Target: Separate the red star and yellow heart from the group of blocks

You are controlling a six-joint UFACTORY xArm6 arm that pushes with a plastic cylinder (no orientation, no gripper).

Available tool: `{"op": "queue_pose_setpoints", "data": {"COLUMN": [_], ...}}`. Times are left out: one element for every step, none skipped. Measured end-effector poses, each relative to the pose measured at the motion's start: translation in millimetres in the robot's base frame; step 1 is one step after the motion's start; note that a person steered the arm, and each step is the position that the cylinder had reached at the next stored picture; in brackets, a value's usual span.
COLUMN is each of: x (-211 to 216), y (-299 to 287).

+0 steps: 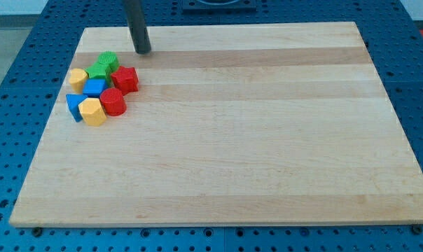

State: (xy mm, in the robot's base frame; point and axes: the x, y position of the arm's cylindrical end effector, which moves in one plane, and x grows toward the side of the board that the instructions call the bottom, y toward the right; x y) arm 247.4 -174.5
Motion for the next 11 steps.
{"op": "queue_pose_setpoints", "data": {"x": [-26, -33, -32, -27, 11, 68, 72, 105, 118, 118, 118], "y": [-61, -118, -129, -130, -130, -130, -130, -127, -99, -42, 11]}}
